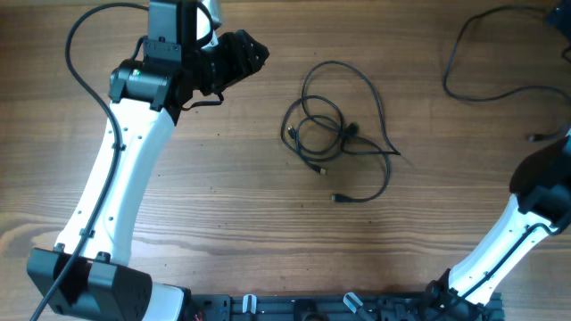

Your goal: Untangle cables

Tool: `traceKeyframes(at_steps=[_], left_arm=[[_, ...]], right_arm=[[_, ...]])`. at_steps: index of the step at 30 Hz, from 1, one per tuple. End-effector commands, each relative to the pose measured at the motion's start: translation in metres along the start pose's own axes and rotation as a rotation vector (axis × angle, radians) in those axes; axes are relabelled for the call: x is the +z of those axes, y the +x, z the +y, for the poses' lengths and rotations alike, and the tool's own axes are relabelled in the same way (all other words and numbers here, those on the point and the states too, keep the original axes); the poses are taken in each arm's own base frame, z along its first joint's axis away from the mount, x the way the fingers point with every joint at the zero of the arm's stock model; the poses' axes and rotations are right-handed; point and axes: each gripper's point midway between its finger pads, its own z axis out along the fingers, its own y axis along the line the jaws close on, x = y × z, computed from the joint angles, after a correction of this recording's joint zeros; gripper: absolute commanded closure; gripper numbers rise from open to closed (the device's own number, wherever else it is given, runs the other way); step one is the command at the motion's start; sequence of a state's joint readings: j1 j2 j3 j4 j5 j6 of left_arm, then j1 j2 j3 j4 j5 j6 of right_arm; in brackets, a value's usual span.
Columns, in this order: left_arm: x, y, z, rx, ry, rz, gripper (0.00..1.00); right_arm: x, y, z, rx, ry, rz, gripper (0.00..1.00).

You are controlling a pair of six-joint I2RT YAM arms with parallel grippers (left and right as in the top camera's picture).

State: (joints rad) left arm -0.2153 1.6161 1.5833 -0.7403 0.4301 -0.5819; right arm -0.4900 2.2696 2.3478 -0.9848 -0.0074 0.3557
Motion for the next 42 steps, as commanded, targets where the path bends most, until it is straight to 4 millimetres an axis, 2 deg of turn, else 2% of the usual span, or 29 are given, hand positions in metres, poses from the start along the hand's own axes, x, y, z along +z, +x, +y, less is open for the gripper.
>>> traceKeyframes(at_steps=[1,3,4,6,7,9,11,13,15,16,17,19,21,26,31,34,37,38,39,41,42], left_arm=[[0.003,-0.001,0.003,-0.002,-0.018,-0.007,0.34],[0.003,-0.001,0.003,-0.003,-0.018,-0.006,0.34],[0.003,0.0,0.003,-0.002,-0.018,-0.004,0.34],[0.003,0.0,0.002,-0.017,-0.016,-0.004,0.36],[0.003,-0.001,0.004,-0.063,-0.026,-0.012,0.37],[0.003,0.0,0.005,-0.148,-0.031,-0.01,0.41],[0.004,0.006,0.009,-0.221,-0.053,0.006,0.44],[0.003,0.009,0.028,-0.396,-0.148,-0.018,0.44],[0.002,0.007,0.033,-0.48,-0.172,-0.046,0.43],[0.002,0.006,0.033,-0.491,-0.169,-0.05,0.43],[0.002,0.006,0.033,-0.5,-0.171,-0.053,0.42],[0.002,0.006,0.033,-0.5,-0.171,-0.053,0.42],[0.002,0.004,0.035,-0.499,-0.178,-0.062,0.41],[-0.001,0.008,0.049,-0.509,-0.251,-0.076,0.38],[-0.002,0.008,0.051,-0.509,-0.257,-0.081,0.38],[-0.002,0.007,0.052,-0.508,-0.264,-0.087,0.37],[-0.002,0.007,0.052,-0.508,-0.265,-0.089,0.37],[-0.002,0.007,0.052,-0.508,-0.265,-0.089,0.37],[-0.002,0.007,0.053,-0.507,-0.268,-0.092,0.37],[-0.002,0.007,0.054,-0.503,-0.274,-0.09,0.37],[-0.003,0.011,0.056,-0.485,-0.287,-0.076,0.38]], right_arm=[[-0.057,-0.011,0.031,-0.026,-0.162,-0.028,0.0],[-0.101,-0.007,0.062,-0.122,-0.33,-0.025,0.0],[-0.123,0.002,0.079,-0.165,-0.426,-0.004,0.0],[-0.174,0.038,0.118,-0.237,-0.656,0.101,0.0],[-0.191,0.059,0.134,-0.263,-0.744,0.166,0.0],[-0.197,0.106,0.153,-0.282,-0.74,0.324,0.0],[-0.183,0.134,0.157,-0.379,-0.619,0.368,0.0],[-0.164,0.161,0.168,-0.575,-0.521,0.357,0.0],[-0.147,0.197,0.19,-0.805,-0.564,0.368,0.0],[-0.141,0.206,0.196,-0.853,-0.583,0.373,0.0],[-0.125,0.224,0.202,-0.917,-0.597,0.397,0.01],[-0.103,0.25,0.203,-0.992,-0.607,0.454,0.05],[-0.076,0.273,0.198,-1.044,-0.615,0.527,0.14],[-0.032,0.329,0.196,-1.084,-0.777,0.675,0.23],[0.008,0.353,0.191,-1.086,-0.782,0.72,0.32],[0.025,0.366,0.189,-1.066,-0.791,0.742,0.38],[0.023,0.381,0.198,-0.988,-0.887,0.768,0.48],[0.02,0.379,0.205,-0.882,-0.878,0.792,0.7],[0.021,0.375,0.208,-0.805,-0.839,0.806,0.84],[0.011,0.362,0.219,-0.756,-0.816,0.793,0.95],[-0.006,0.349,0.23,-0.761,-0.827,0.764,0.95]])
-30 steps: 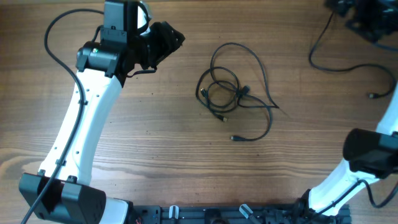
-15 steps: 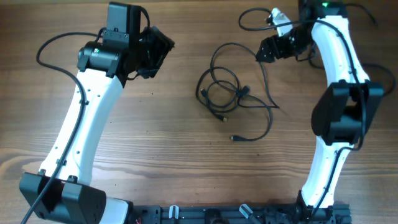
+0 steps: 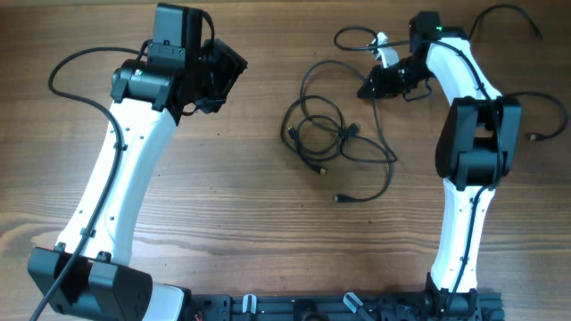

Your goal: Untangle cables

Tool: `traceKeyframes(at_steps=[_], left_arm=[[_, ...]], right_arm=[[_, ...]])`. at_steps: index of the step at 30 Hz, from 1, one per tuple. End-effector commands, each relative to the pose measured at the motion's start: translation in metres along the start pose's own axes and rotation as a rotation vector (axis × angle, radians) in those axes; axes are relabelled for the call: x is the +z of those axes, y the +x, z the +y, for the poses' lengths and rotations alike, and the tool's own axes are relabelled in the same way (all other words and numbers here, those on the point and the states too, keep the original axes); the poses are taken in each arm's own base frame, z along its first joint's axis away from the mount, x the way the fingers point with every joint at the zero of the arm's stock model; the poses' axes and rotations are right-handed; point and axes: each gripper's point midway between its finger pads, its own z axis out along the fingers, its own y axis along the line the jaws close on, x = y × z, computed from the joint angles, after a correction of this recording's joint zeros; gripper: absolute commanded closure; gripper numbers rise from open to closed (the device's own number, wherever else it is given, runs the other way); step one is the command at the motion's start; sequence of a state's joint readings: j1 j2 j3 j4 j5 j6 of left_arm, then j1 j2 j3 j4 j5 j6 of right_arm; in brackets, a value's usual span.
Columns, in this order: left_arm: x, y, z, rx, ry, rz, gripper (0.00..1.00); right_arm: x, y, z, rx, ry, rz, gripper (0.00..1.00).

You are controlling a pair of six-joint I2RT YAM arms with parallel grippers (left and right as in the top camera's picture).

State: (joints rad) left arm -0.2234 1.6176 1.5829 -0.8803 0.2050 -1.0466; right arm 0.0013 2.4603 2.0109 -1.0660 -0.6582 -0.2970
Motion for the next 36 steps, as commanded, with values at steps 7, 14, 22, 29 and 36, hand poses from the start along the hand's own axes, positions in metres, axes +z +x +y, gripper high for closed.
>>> traceKeyframes(at_steps=[7,14,22,29,36], left_arm=[[-0.002,-0.024,0.025,0.049,-0.069,-0.034,0.42],[-0.007,-0.031,0.032,0.142,-0.038,0.025,0.42],[-0.005,0.009,-0.003,0.41,0.241,0.279,0.34],[0.029,0.044,0.002,0.505,0.306,0.479,0.34],[0.059,0.051,0.033,0.129,0.107,0.589,0.21]], right_arm=[[-0.197,-0.083,0.269,-0.217,-0.031,-0.504,0.95],[-0.311,-0.07,0.388,-0.176,-0.242,-0.834,0.96],[-0.291,-0.051,0.424,-0.166,-0.361,-0.727,0.96],[-0.295,-0.049,0.414,-0.186,-0.326,-0.731,0.96],[-0.311,-0.05,0.375,-0.143,-0.224,-0.764,0.96]])
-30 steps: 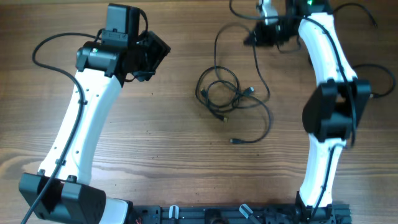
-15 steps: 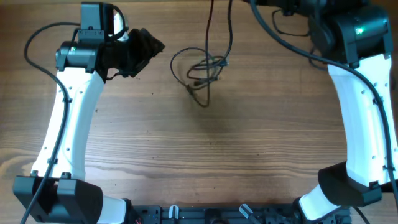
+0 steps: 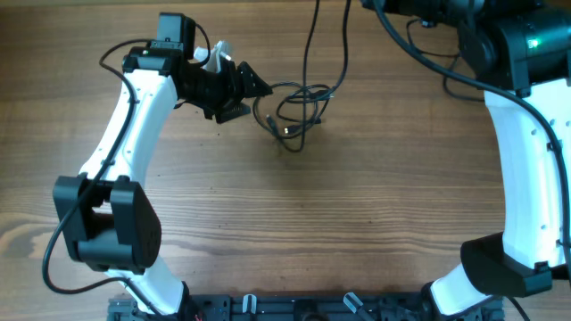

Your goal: Untangle cables

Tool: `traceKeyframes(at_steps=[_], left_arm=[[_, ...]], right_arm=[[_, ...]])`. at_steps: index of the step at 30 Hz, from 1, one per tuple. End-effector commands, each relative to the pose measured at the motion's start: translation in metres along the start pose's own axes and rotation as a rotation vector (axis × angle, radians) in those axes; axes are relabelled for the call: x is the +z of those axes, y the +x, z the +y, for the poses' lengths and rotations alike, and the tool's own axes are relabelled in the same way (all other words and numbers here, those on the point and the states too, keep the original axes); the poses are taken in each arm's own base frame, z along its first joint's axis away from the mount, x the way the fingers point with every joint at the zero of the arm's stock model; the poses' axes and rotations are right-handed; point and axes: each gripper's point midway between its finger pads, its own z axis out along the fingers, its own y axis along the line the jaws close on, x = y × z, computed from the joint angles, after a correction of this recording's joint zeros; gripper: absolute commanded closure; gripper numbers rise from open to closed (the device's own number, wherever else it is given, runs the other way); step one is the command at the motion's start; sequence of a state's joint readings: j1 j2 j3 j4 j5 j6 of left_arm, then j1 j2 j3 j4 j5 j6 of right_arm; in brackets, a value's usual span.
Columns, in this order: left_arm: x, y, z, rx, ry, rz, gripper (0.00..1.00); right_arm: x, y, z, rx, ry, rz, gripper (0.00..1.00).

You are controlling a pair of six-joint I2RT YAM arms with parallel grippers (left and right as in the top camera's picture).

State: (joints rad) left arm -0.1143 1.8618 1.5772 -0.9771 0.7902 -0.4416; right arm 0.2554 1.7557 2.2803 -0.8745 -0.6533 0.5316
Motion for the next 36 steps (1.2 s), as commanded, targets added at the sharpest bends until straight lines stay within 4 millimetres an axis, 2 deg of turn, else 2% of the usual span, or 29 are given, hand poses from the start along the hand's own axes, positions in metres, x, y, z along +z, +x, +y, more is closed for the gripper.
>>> traceKeyframes(at_steps=[1,4,8,10,14,17,20,24,27,28,31,32,33,34,36], left_arm=[[0.003,0.0,0.004,-0.289,-0.003,0.011,0.21],[0.008,0.005,0.0,-0.396,-0.007,0.023,0.22],[0.037,0.019,-0.006,-0.552,-0.043,0.079,0.19],[0.047,0.013,-0.01,-0.584,-0.029,0.074,0.18],[0.066,-0.003,-0.016,-0.643,0.004,0.039,0.25],[0.082,-0.01,-0.013,-0.676,-0.018,0.0,0.35],[0.093,-0.016,-0.01,-0.783,-0.055,-0.078,0.39],[0.105,-0.004,-0.036,-0.775,0.004,-0.018,0.25],[0.101,0.006,-0.047,-0.772,0.053,0.086,0.24],[0.096,0.004,-0.047,-0.719,0.073,0.1,0.29],[0.077,-0.016,-0.036,-0.49,0.117,0.062,0.3],[0.072,-0.022,-0.031,-0.373,0.122,0.04,0.36],[0.068,-0.026,-0.024,-0.227,0.11,0.017,0.36],[0.068,-0.026,-0.015,-0.047,0.07,-0.002,0.36],[0.072,-0.01,-0.004,0.251,0.019,0.041,0.36]], right_arm=[[-0.013,0.0,0.012,-0.052,-0.002,-0.017,0.96],[-0.013,-0.001,0.014,-0.053,-0.012,-0.016,0.95],[-0.013,-0.003,0.015,-0.06,-0.019,-0.025,0.96],[-0.013,-0.003,0.016,-0.058,-0.02,-0.026,0.95],[-0.013,-0.003,0.015,-0.058,-0.019,-0.025,0.96],[-0.013,-0.002,0.015,-0.054,-0.018,-0.021,0.96],[-0.013,0.001,0.021,-0.055,-0.051,-0.004,0.96],[-0.013,0.001,0.02,-0.059,-0.046,-0.006,0.96],[-0.013,0.001,0.019,-0.071,-0.045,-0.004,0.96],[-0.013,0.001,0.019,-0.083,-0.045,-0.005,0.95],[-0.013,0.002,0.015,-0.083,-0.025,-0.005,0.96],[-0.013,0.002,0.015,-0.095,-0.024,-0.005,0.96],[-0.013,0.002,0.015,-0.1,-0.024,-0.006,0.96],[-0.013,0.002,0.015,-0.102,-0.024,-0.005,0.96],[-0.013,0.003,0.015,-0.12,-0.023,-0.002,0.95]])
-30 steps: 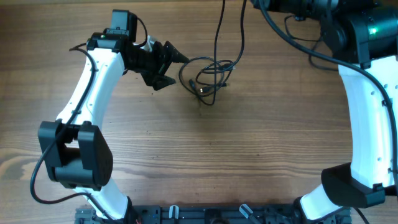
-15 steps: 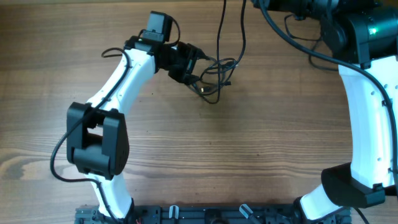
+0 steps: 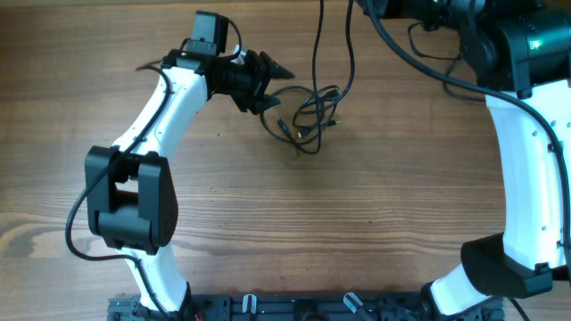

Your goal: Untangle cables

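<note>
The black cable tangle [image 3: 305, 114] lies bunched on the wooden table, left of centre at the back. Two of its strands [image 3: 319, 40] rise out of the overhead view's top edge, toward my raised right arm [image 3: 522, 53]. The right arm's fingers lie beyond that edge. My left gripper [image 3: 277, 87] reaches in from the left, fingers spread and open, right against the tangle's left side. One thin strand [image 3: 290, 91] runs from the bundle to its fingertips. Whether it touches them is unclear.
A further black cable [image 3: 446, 76] loops under the right arm at the upper right. The left arm's white links [image 3: 152, 134] cross the table's left half. A black rail [image 3: 312, 308] runs along the front edge.
My left gripper has moved right and closer, from just left of the tangle to touching its left side. The bundle sits slightly further right. The right arm and the raised strands are unchanged.
The tangle first lay spread at mid-table with both grippers away from it. Then my right gripper was at its upper right end. Later the cables hung bunched from two raised strands, shifted left beside my open left gripper, which now meets them.
</note>
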Tool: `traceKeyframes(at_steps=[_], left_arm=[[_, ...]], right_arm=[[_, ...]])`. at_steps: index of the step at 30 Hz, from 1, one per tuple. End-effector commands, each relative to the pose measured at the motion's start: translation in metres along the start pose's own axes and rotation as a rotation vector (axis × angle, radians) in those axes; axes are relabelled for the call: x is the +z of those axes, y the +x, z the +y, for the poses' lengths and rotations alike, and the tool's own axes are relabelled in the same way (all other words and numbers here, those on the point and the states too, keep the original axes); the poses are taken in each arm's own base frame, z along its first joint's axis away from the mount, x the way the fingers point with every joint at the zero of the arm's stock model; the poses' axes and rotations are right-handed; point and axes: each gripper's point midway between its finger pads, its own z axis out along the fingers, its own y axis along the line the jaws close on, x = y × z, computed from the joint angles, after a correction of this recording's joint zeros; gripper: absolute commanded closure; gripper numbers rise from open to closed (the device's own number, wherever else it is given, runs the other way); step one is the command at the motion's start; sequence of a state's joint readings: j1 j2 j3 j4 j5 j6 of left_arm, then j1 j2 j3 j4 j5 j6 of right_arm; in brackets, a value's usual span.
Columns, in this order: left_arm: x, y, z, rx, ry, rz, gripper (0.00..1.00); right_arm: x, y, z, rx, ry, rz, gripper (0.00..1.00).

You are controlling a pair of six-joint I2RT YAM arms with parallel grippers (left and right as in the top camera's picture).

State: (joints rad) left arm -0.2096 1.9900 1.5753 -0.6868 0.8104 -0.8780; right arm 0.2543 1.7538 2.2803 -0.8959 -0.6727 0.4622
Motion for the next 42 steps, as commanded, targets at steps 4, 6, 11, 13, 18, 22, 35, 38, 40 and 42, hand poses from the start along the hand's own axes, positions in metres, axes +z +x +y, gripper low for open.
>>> traceKeyframes(at_steps=[4,6,11,13,18,22,35,38,40,42], left_arm=[[0.014,0.026,0.024,0.732,-0.078,0.112,0.37],[0.009,0.022,0.024,0.755,-0.054,0.109,0.37],[-0.022,0.039,0.013,0.835,0.188,0.2,0.31],[-0.02,0.052,0.019,0.886,0.184,0.243,0.31],[0.015,0.068,0.034,1.039,-0.008,0.287,0.54],[0.036,0.068,0.027,1.158,-0.067,0.25,0.65],[-0.078,-0.041,0.035,0.505,-0.146,-0.181,0.96],[-0.114,-0.064,0.069,0.308,-0.201,-0.252,0.96],[-0.121,-0.068,0.078,0.281,-0.22,-0.265,0.96],[-0.122,-0.069,0.083,0.274,-0.249,-0.274,0.96]], right_arm=[[-0.012,0.002,0.011,-0.051,-0.004,-0.007,0.95],[-0.012,0.003,0.009,-0.044,0.005,0.0,0.95],[-0.012,0.002,0.006,-0.042,0.024,-0.007,0.96],[-0.012,0.002,0.006,-0.044,0.024,-0.009,0.96],[-0.012,0.002,0.006,-0.042,0.024,-0.008,0.96],[-0.012,0.003,0.007,-0.04,0.017,-0.003,0.95],[-0.072,-0.013,-0.113,0.148,0.485,-0.108,0.96],[-0.143,-0.041,-0.175,0.274,0.644,-0.273,0.96],[-0.178,-0.045,-0.198,0.325,0.708,-0.326,0.96],[-0.206,-0.046,-0.216,0.348,0.769,-0.364,0.96]])
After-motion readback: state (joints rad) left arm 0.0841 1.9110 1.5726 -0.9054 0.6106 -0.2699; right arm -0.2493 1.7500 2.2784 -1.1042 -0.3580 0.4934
